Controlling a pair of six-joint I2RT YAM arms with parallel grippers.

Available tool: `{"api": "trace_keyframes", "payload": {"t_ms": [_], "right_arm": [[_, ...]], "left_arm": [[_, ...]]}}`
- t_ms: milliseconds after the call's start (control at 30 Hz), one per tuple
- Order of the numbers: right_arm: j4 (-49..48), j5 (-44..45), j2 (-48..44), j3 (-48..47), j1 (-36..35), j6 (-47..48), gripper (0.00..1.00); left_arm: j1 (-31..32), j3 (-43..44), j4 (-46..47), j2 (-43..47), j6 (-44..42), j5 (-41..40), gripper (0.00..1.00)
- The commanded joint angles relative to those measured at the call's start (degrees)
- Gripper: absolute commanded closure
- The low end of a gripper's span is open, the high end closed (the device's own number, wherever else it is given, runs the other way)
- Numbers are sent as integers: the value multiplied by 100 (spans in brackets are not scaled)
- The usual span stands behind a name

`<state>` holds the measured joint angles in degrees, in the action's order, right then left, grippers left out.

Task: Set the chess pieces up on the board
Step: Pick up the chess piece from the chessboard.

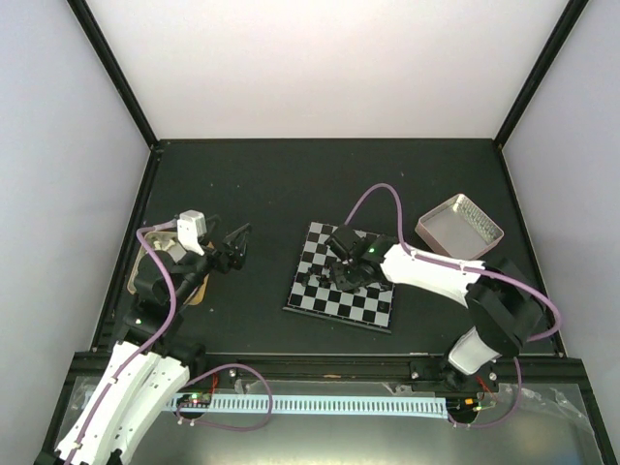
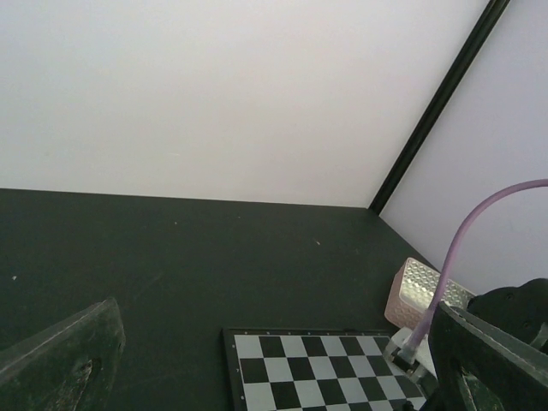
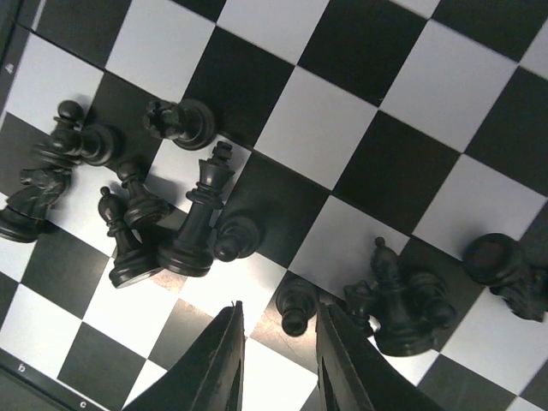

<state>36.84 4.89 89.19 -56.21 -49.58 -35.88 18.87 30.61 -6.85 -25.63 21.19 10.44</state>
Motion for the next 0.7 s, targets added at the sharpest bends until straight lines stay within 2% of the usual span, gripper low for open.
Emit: {"api": "trace_keyframes", "payload": {"t_ms": [0, 133, 467, 567, 667], "right_arm": [[73, 177, 250, -154, -109, -16, 74], [87, 266, 344, -135, -149, -59, 76], [43, 354, 470, -148, -187, -94, 90], [-11, 351, 337, -121, -222, -42, 96], [-64, 357, 38, -21, -245, -33, 97]], "left_arm": [[11, 43, 81, -20, 0, -52, 1], [11, 41, 74, -19, 14, -51, 1], [11, 63, 19, 12, 17, -52, 1], [11, 74, 13, 16, 13, -51, 1], [12, 85, -4, 14, 17, -29, 1]]}}
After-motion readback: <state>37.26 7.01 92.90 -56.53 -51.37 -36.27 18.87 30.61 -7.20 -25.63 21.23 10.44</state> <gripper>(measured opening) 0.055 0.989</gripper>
